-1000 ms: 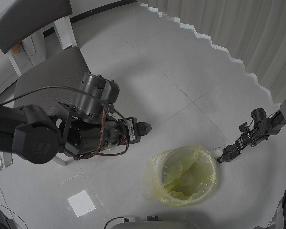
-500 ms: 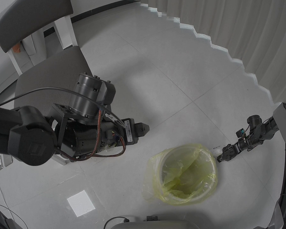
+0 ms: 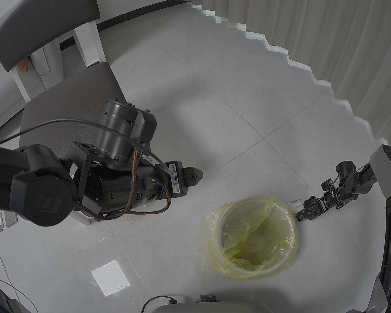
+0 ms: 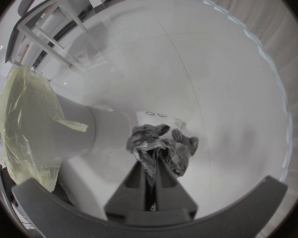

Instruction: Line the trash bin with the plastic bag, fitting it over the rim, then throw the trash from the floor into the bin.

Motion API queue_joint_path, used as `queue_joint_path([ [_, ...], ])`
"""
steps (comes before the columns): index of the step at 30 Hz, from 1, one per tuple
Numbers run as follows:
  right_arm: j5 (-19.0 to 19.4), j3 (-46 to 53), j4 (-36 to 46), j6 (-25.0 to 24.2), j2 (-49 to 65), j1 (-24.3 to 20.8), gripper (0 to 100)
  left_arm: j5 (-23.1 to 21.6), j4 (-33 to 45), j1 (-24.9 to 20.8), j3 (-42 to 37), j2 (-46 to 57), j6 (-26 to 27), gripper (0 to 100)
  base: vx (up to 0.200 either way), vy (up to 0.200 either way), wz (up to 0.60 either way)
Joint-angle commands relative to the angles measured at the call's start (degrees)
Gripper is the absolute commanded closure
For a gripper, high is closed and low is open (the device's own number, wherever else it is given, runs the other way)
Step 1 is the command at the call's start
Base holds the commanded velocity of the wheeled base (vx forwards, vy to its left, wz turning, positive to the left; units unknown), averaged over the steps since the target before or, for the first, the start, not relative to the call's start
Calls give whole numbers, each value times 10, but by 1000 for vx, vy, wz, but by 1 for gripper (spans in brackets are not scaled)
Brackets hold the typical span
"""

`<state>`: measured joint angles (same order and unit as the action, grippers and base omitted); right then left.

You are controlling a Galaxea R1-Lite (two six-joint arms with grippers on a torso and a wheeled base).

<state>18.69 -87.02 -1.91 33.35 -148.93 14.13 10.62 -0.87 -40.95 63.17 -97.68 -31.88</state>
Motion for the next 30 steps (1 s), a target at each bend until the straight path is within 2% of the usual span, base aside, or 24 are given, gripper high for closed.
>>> queue_joint_path([
  [1,0,7,0,1,12,3,100,0,0,-1,-12,-2,-2,0,0,0,0],
  [5,1,25,0,13,41,6,100,0,-1,-9,-26,-1,-6,0,0,0,0],
  [10,6,113,-1,87,197,34,100,0,1,-12,-51,17,-6,0,0,0,0],
  [13,9,121,1,88,218,35,100,0,1,-12,-54,18,-6,0,0,0,0],
  [14,58,162,13,87,341,29,100,9,2,-15,-88,28,-14,0,0,0,0],
  [15,79,171,21,87,370,25,100,13,3,-19,-96,33,-17,0,0,0,0],
  [18,113,200,40,73,463,-2,100,33,22,-22,-107,46,-18,0,0,0,0],
  [21,115,222,43,54,523,-24,100,44,44,-19,-105,59,-18,0,0,0,0],
  [22,115,244,46,25,573,-60,100,45,62,-12,-103,73,-20,0,0,0,0],
  [23,115,246,46,22,575,-63,100,45,63,-12,-103,74,-20,0,0,0,0],
  [25,115,290,55,-17,622,-112,100,46,76,-2,-107,86,-27,0,0,0,0],
  [27,115,296,55,-20,626,-118,100,46,78,-1,-107,87,-28,0,0,0,0],
  [28,114,341,57,-28,652,-147,100,47,90,3,-107,92,-40,0,0,0,0],
  [30,112,381,71,-29,681,-169,100,55,110,10,-101,99,-38,0,0,0,0],
])
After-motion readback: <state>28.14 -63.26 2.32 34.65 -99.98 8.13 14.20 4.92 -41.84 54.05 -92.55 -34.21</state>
